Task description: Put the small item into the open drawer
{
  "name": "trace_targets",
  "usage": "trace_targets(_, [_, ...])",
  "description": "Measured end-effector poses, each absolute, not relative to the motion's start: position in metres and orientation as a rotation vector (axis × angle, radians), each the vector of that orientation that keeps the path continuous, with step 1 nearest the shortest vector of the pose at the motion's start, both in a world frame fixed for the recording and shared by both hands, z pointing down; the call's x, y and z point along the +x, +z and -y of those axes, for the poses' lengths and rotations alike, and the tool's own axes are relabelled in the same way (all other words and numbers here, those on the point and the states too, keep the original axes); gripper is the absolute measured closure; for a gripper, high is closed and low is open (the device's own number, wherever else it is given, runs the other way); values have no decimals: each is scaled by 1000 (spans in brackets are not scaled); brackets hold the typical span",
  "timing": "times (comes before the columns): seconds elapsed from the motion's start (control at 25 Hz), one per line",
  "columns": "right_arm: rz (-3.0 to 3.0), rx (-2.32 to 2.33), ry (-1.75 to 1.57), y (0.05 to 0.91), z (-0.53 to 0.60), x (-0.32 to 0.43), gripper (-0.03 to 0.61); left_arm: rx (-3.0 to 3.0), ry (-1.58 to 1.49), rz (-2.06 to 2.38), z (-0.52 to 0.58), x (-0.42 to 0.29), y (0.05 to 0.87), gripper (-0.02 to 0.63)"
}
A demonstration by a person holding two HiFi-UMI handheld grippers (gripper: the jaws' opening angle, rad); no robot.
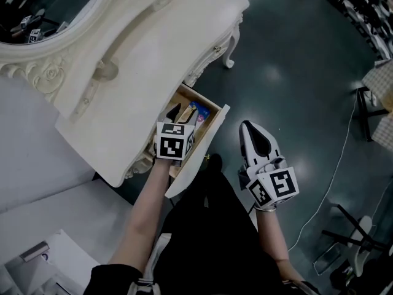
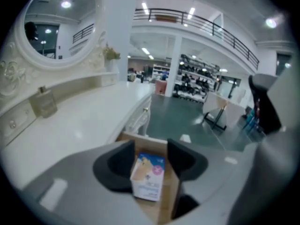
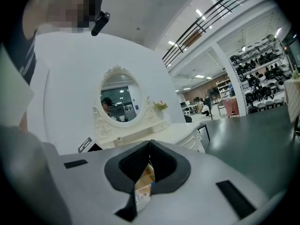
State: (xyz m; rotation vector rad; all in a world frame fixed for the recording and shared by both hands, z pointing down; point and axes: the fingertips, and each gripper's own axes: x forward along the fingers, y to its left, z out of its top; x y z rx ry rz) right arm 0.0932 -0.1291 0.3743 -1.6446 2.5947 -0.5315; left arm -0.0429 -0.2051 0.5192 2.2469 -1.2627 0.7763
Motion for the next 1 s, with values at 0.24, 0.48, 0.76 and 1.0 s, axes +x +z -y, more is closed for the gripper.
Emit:
trace_targets(0.24, [-2592, -1632, -478, 362, 120, 88, 574, 2314, 647, 1342, 200, -55, 473, 457])
trace_targets(0.48, [-2586, -1634, -430, 350, 110, 86, 574, 2384, 534, 1404, 187, -63, 432, 492])
trace_targets(0.76, [-2581, -1635, -393, 341, 99, 80, 574, 2424, 425, 1469, 171, -77, 397, 541])
trace_targets(1.0, [-2583, -1629, -367, 336, 90, 75, 574, 2426, 302, 1506, 155, -91, 376, 598])
